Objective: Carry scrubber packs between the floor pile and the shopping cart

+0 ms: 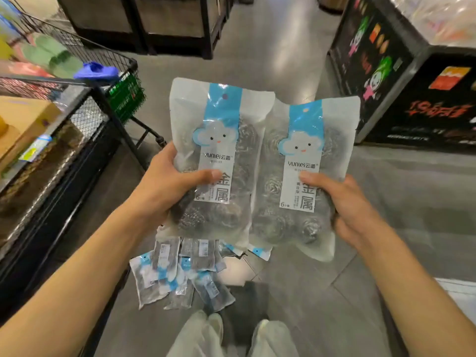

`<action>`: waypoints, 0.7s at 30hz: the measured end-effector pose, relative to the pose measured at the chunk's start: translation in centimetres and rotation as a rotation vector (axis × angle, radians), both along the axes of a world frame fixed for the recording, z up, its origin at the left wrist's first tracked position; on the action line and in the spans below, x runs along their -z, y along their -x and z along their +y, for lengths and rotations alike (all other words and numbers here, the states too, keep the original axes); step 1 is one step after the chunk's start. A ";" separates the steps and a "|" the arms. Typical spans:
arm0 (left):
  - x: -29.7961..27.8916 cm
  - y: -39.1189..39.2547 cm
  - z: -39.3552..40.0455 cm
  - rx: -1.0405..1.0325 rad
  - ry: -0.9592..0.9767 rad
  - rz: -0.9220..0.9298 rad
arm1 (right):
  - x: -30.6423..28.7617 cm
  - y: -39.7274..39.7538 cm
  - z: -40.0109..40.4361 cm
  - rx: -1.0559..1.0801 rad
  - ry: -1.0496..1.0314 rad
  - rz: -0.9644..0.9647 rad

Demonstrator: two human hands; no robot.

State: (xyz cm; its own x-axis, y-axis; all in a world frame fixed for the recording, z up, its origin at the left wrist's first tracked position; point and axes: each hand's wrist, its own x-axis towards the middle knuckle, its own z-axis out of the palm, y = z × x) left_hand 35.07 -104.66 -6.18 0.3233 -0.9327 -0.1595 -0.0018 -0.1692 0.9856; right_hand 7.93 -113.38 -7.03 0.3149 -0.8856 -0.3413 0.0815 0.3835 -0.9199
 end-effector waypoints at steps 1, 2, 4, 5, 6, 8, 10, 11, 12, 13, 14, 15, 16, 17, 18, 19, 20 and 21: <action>-2.8 0.2 0.6 0.005 0.027 -0.008 | -2.8 0.2 0.5 -0.014 0.024 -0.011; -5.3 0.4 1.0 0.007 0.058 -0.003 | -5.4 0.4 0.9 -0.020 0.045 -0.024; -9.0 0.4 1.5 0.014 0.113 0.005 | -9.4 0.5 1.4 -0.005 0.090 -0.038; -10.4 0.5 1.7 0.018 0.138 0.005 | -11.0 0.4 1.7 0.002 0.120 -0.036; -11.6 0.5 2.0 0.016 0.162 0.009 | -12.3 0.2 2.1 0.006 0.152 -0.030; -13.5 0.3 2.3 0.010 0.205 0.020 | -14.6 -0.4 2.6 0.015 0.201 -0.024; -14.8 -0.3 2.6 0.009 0.232 0.031 | -16.1 -1.2 3.0 0.040 0.235 -0.028; -15.4 -0.8 2.8 0.006 0.243 0.031 | -16.7 -1.7 3.1 0.047 0.251 -0.035; -15.9 -1.3 3.0 0.005 0.254 0.028 | -17.2 -2.3 3.3 0.043 0.264 -0.039; -16.4 -2.0 3.3 0.001 0.262 0.024 | -17.7 -2.8 3.4 0.028 0.275 -0.040; -16.9 -2.6 3.5 -0.006 0.267 0.022 | -18.2 -3.5 3.6 0.009 0.285 -0.039; -17.3 -3.3 3.8 -0.013 0.272 0.020 | -18.6 -4.2 3.8 -0.009 0.293 -0.042; -17.6 -4.0 4.2 -0.019 0.277 0.017 | -19.0 -4.8 4.0 -0.021 0.300 -0.046; -18.0 -4.7 4.5 -0.028 0.282 0.010 | -19.4 -5.6 4.1 -0.034 0.308 -0.051; -18.4 -5.4 5.0 -0.040 0.286 0.003 | -19.8 -6.4 4.3 -0.045 0.319 -0.060; -18.7 -6.2 5.4 -0.055 0.288 -0.003 | -20.1 -7.1 4.5 -0.055 0.330 -0.068; -18.9 -6.9 5.9 -0.071 0.289 -0.006 | -20.5 -7.9 4.7 -0.068 0.339 -0.073; -19.2 -7.7 6.4 -0.084 0.290 -0.005 | -20.7 -8.6 4.8 -0.082 0.344 -0.075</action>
